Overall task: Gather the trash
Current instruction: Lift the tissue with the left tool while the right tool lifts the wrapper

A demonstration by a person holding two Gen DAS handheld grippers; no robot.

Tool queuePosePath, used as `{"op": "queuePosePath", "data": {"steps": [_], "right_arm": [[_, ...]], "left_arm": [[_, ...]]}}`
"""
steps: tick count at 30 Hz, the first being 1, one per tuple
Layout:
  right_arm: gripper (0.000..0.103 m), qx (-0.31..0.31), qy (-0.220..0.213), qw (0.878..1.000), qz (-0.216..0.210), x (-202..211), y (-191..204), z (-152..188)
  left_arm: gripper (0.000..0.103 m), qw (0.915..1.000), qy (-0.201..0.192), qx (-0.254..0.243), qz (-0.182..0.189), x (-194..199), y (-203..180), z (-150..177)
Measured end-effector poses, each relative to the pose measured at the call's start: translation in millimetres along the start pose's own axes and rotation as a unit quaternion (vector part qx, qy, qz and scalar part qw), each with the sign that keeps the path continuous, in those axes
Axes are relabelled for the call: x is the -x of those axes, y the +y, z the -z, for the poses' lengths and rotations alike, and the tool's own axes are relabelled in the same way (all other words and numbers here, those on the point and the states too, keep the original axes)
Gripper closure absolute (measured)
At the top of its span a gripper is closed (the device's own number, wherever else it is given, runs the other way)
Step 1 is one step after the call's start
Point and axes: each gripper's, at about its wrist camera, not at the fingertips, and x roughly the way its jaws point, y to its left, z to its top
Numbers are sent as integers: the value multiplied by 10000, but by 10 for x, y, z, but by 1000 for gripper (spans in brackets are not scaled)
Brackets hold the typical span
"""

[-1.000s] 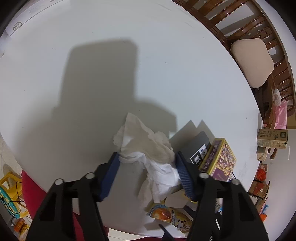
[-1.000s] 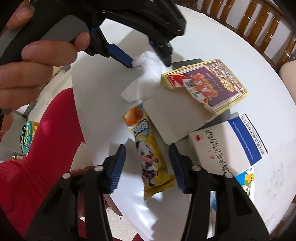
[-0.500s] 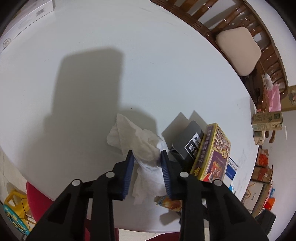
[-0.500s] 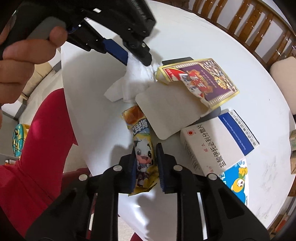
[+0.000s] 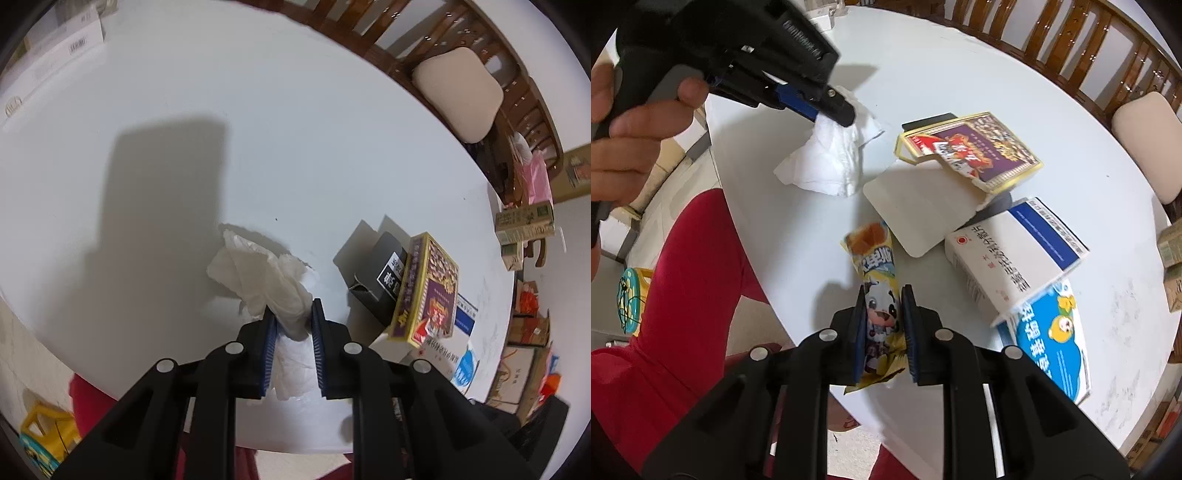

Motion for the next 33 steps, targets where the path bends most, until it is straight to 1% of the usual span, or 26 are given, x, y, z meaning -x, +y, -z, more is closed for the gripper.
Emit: {"op": "queuePosePath", "data": {"steps": [4,9,12,15,17,21,25,33], "right_arm": [[86,-180,-133,9997,29,158,-2,58],[87,-340,-292,9989,135,346,6,118],[89,-320,-221,9987,321,360,11,162],[96,-351,-97,9984,431,293,-11,219],[98,-367,-60,9984,431,272,-3,231],[99,-538,-69,9977,410,271,-27,278],[99,-647,-141,9971,368,352,-41,240],[99,-669,-473,9952,531,636,-95,101]], "left_arm": [[84,9989,-263,-379,-103,129,-40,90],[85,9970,-331,-669,-213,212,-47,186],[85,9956,-367,-831,-241,264,-44,246],[85,9950,-380,-893,-251,279,-54,302],[85,9951,-369,-897,-194,293,-56,341],[85,9942,-373,-990,-191,324,-82,405],[85,9914,-407,-1221,-214,364,-179,479],[85,9850,-488,-1641,-205,446,-370,583]]}}
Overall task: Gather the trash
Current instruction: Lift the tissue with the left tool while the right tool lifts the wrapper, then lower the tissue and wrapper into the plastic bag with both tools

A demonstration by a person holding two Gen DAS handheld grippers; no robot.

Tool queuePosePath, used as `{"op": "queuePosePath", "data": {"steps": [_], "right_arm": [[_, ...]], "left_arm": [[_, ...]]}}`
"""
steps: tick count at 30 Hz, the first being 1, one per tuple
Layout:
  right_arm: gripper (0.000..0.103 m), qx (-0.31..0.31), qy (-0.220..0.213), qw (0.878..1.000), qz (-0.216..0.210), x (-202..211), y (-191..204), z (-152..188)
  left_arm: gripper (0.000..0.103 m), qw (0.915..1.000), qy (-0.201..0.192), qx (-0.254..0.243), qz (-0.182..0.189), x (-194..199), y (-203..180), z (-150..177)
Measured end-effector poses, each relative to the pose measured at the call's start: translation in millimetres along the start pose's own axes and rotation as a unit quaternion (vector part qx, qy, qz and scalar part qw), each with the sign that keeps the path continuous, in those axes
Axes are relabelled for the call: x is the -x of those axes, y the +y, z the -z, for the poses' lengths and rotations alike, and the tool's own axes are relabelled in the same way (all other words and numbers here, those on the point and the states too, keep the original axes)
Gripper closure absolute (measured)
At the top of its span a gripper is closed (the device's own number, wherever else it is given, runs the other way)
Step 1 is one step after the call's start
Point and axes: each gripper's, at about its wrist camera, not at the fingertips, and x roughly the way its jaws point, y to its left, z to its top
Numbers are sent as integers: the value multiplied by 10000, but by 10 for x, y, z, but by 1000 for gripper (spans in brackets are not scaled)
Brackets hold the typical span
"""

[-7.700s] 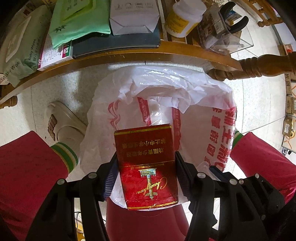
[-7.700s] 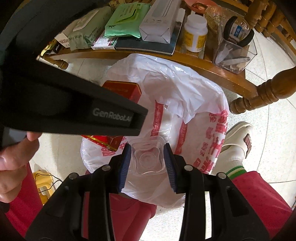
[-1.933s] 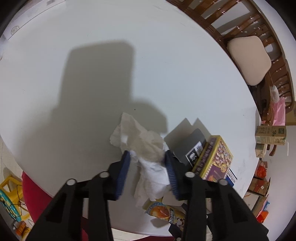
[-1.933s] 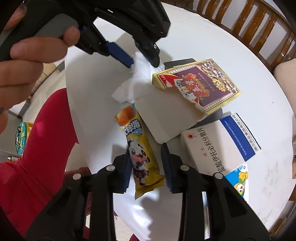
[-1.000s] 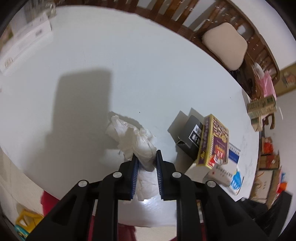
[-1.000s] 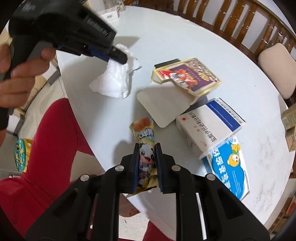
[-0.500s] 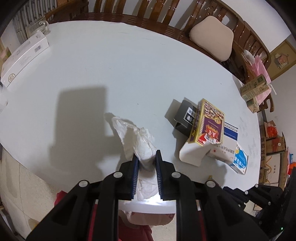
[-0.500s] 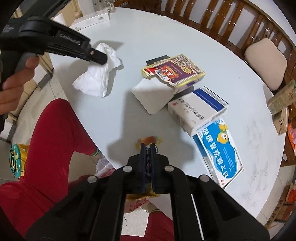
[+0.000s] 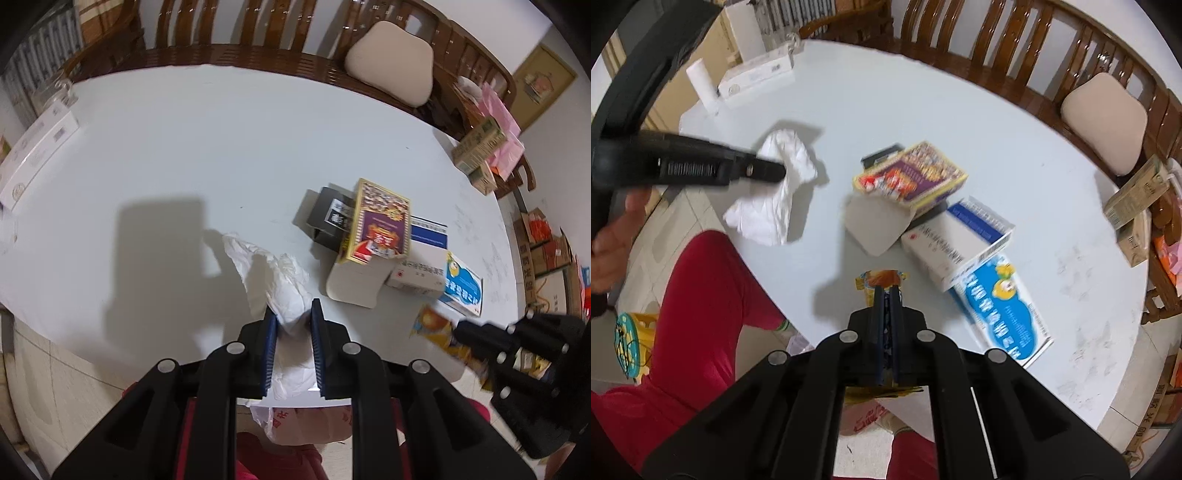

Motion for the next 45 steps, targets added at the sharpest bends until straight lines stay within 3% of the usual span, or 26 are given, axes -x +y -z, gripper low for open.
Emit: {"op": "queuePosePath", "data": {"steps": [14,26,33,45], "right_arm": [[99,32,-713,9972,242,788,132,-81],[99,77,-964,9945,402,1308,570,330],[99,20,-934,9948,415,1396,758,611],[99,-184,-648,9972,314,1154,959,1025]], "left_arm": [[85,9953,-35,-962,116,376,-434,199],[85,9893,-3,-1425,299,672,-677,650],[85,9854,101,-1650,399,671,-799,948],[85,9805,521,-1850,414,225,-896,1418]]}}
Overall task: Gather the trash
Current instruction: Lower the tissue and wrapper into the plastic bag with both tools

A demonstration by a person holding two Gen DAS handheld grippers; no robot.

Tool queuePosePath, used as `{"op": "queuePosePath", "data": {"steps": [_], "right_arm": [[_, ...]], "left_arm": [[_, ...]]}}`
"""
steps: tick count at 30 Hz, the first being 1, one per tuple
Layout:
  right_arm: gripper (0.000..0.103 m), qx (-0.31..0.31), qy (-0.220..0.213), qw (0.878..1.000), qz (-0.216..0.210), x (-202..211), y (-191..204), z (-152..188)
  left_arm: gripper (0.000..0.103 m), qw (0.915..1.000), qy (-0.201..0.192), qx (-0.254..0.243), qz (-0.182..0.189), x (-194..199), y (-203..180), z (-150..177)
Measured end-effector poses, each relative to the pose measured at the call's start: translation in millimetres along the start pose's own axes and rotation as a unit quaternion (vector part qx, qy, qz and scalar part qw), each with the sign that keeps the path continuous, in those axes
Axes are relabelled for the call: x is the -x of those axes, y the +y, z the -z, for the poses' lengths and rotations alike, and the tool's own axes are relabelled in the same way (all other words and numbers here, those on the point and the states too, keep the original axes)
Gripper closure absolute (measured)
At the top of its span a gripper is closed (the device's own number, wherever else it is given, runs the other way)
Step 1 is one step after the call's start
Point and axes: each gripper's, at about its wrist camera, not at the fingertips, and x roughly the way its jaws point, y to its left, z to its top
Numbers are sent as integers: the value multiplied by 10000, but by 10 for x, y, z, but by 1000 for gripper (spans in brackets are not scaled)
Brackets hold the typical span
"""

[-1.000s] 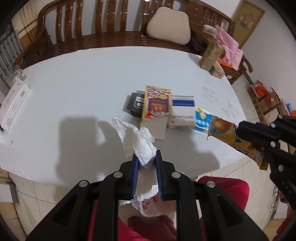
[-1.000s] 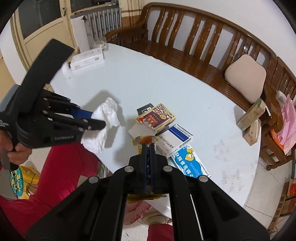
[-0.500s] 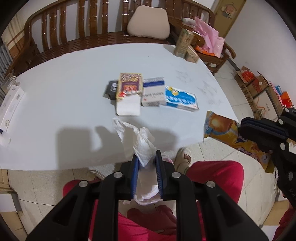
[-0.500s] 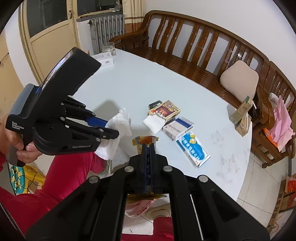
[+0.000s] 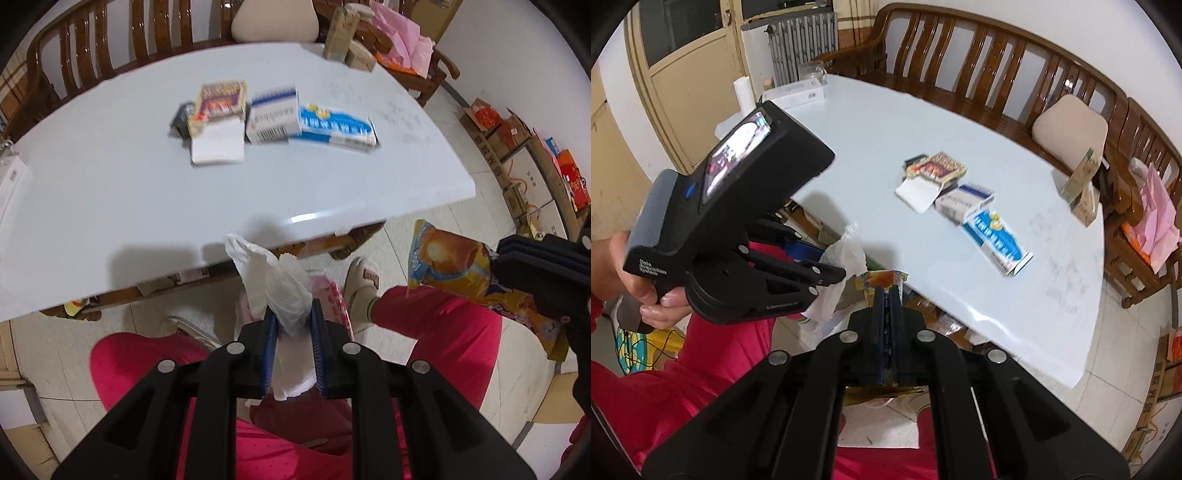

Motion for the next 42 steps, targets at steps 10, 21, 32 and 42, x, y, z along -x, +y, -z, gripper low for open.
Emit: {"op": "queuePosePath", "data": {"steps": [10,21,32,42], "right_arm": [[99,-123,277,9995,-52,-405,69,331],[99,-525,664,9962,-207,-1098,11,792],[99,-787,992,9917,-222,-1891,-76,1141],[100,-1039,1353,9851,-200,-2585,-123,1402]], "left_arm": [[85,9991,413,-52,68,-632,-46,291],[85,9969,768,-42,159,-1339,-2,563],[85,9959,902,-70,27,-1932,96,601],[85,9897,1427,14,82,-2603,231,652]]}}
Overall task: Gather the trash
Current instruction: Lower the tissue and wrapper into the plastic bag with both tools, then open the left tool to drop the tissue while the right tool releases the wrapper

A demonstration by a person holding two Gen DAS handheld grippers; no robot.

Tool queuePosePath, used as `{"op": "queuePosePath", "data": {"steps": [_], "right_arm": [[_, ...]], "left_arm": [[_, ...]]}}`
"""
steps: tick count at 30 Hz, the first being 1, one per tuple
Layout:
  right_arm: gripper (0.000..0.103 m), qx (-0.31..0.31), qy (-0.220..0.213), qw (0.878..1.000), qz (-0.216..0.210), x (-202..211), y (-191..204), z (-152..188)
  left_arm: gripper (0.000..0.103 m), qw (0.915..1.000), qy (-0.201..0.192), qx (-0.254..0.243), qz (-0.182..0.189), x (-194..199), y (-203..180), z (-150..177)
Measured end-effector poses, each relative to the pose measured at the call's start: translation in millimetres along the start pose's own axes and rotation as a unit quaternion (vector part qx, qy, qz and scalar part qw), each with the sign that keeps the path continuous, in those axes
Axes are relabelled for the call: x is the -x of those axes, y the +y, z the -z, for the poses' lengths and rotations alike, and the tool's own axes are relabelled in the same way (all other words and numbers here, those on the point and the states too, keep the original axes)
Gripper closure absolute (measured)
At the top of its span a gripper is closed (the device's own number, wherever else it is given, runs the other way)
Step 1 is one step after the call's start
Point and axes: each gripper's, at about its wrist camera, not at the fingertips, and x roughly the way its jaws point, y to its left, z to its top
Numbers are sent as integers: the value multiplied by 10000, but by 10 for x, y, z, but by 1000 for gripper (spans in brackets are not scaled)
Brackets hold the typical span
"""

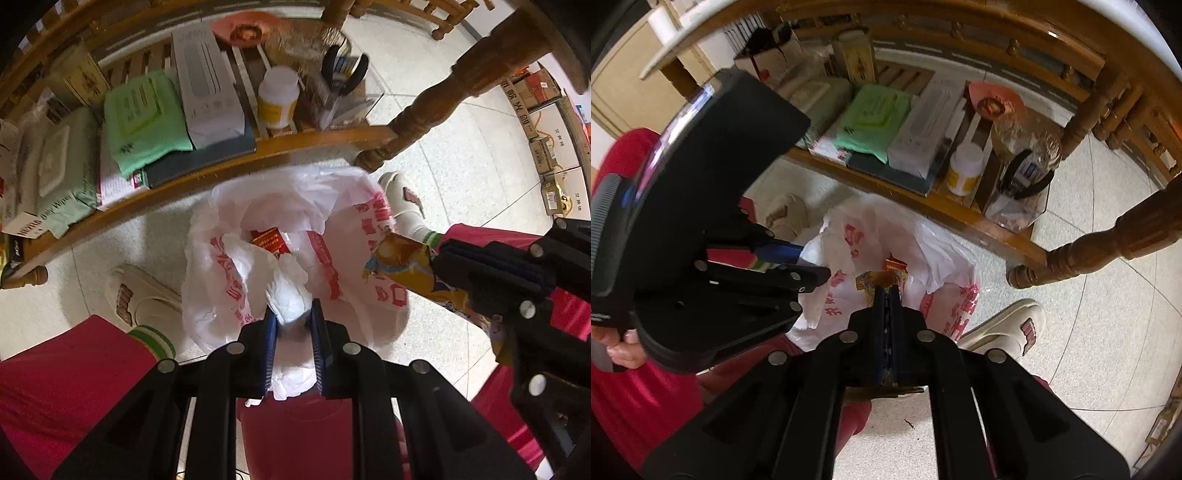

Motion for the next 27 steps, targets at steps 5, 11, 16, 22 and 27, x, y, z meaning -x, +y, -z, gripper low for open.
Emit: {"op": "queuePosePath", "data": {"steps": [5,11,16,22,27], "right_arm": [[100,-236,266,9993,-92,-324,-118,16],[99,-394,554,9975,-171,-636,-182,35],[99,-496,770,9954,-265,-871,-211,49],[99,-601,1044,9919,-413,-1120,-193,93],[99,-602,1158,9893,-653,-1236,-173,93]], "left_arm": [[85,9997,234,63,42,-222,62,-51],[85,9988,430,185,149,-420,140,-119],[85,9975,594,323,223,-590,190,-185],[85,9952,813,475,275,-778,220,-227],[82,9936,967,557,186,-859,255,-244]]}}
